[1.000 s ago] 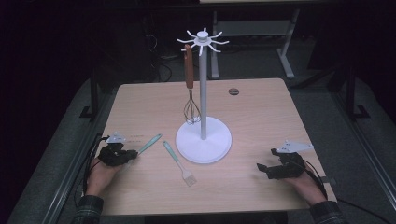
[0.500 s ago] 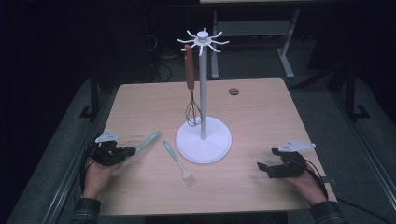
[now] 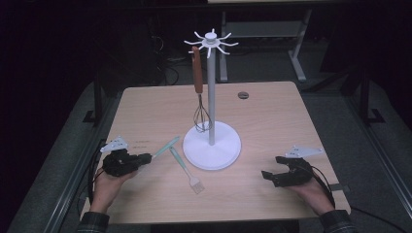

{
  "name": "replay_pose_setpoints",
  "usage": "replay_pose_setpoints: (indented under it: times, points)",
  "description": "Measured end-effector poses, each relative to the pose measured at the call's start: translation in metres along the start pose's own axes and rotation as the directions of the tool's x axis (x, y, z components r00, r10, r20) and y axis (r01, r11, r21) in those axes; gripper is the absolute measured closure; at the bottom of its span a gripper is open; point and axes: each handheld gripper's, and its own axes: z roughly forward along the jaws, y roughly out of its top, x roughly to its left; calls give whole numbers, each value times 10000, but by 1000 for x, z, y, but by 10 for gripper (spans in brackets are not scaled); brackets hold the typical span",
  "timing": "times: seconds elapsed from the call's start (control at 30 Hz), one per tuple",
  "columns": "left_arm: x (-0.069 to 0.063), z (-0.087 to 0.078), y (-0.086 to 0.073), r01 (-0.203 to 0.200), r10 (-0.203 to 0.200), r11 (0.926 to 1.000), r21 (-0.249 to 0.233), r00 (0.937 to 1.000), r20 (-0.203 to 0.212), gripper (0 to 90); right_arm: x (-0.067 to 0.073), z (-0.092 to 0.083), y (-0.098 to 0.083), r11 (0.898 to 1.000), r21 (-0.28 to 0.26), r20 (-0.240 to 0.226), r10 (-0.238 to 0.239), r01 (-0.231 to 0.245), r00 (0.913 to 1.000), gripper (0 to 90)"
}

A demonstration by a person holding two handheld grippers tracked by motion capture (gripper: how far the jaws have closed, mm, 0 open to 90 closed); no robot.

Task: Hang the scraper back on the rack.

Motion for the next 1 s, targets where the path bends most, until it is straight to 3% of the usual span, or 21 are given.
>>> replay_pose_setpoints:
  times: [0.13,0.37,0.5,0.7,1.0]
  points:
    - [-14,6,5,-225,229,9997,-112,9989,418,824,7,3,2,10000,-26,-295,67,-68,9995,145]
    - [-43,24,14,-814,809,9967,4,9911,1056,824,20,13,6,10000,11,-755,-76,77,9971,145]
    - [-61,36,21,-1113,1113,9938,-79,9837,1416,824,28,19,11,10000,0,-1223,22,-22,9925,145]
    - [-84,54,32,-1460,1474,9891,-208,9724,1809,824,40,31,18,9998,57,-1574,-156,167,9874,145]
    - [-106,79,46,-1765,1804,9836,-378,9578,2239,825,58,47,33,9993,-156,-2341,-372,345,9715,169]
